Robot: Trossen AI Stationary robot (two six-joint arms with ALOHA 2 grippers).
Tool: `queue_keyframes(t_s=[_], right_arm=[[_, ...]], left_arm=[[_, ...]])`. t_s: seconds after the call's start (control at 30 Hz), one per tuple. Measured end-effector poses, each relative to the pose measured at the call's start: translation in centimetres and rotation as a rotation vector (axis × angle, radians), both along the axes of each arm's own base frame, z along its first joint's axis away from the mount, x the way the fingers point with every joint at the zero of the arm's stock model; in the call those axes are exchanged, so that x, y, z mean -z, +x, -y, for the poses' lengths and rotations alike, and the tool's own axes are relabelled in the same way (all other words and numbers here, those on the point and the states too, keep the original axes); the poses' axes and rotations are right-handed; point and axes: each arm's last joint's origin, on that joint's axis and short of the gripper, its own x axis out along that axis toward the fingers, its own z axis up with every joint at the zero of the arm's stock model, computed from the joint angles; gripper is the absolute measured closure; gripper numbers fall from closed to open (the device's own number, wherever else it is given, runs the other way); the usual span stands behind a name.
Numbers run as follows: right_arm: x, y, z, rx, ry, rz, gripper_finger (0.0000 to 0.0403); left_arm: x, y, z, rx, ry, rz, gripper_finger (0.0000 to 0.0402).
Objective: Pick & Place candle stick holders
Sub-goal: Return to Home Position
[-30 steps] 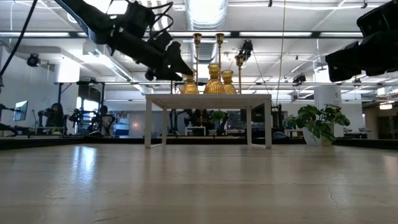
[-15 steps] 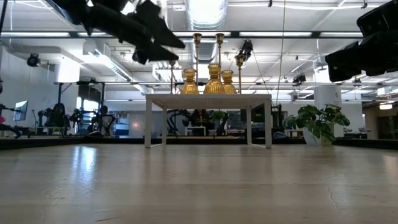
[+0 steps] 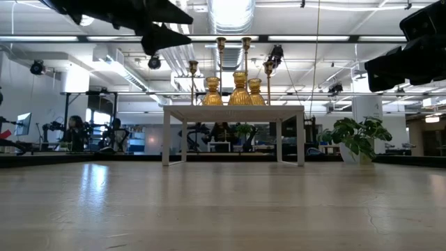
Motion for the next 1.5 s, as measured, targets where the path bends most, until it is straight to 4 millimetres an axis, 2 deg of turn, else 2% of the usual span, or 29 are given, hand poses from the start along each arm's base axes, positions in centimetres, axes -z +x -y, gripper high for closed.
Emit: queue_keyframes(t_s=[0.13,0.27,0.33,0.43,0.67,0.8,0.9,1.13,1.17,1.5], right_arm=[[0.0,0.0,0.0,0.0,0.0,0.0,0.0394],[0.0,0.0,0.0,0.0,0.0,0.0,0.0394],[0.0,0.0,0.0,0.0,0.0,0.0,0.0394],[0.0,0.0,0.0,0.0,0.0,0.0,0.0394],[0.0,0.0,0.0,0.0,0.0,0.0,0.0394],[0.0,0.0,0.0,0.0,0.0,0.0,0.0394],[0.0,0.0,0.0,0.0,0.0,0.0,0.0394],[0.0,0.0,0.0,0.0,0.0,0.0,0.0394],[0.0,0.0,0.0,0.0,0.0,0.0,0.0394],[0.1,0.0,0.0,-0.001,-0.001,-0.007,0.0394]], left_arm=[[-0.3,-1.8,0.3,0.014,0.002,-0.038,0.0083],[-0.9,-4.4,0.8,0.063,0.062,0.069,0.0083],[-0.5,-5.7,1.0,0.082,0.107,0.091,0.0083],[1.5,-7.5,1.2,0.083,0.144,0.081,0.0083],[8.1,-10.4,1.7,0.133,0.174,0.124,0.0083],[10.5,-11.5,1.8,0.14,0.221,0.157,0.0083],[11.6,-12.2,1.9,0.138,0.253,0.189,0.0083],[11.7,-13.4,2.1,0.155,0.317,0.214,0.0083],[12.3,-13.4,2.0,0.16,0.308,0.146,0.0083],[12.7,-13.5,1.3,0.068,0.33,0.093,0.0083]])
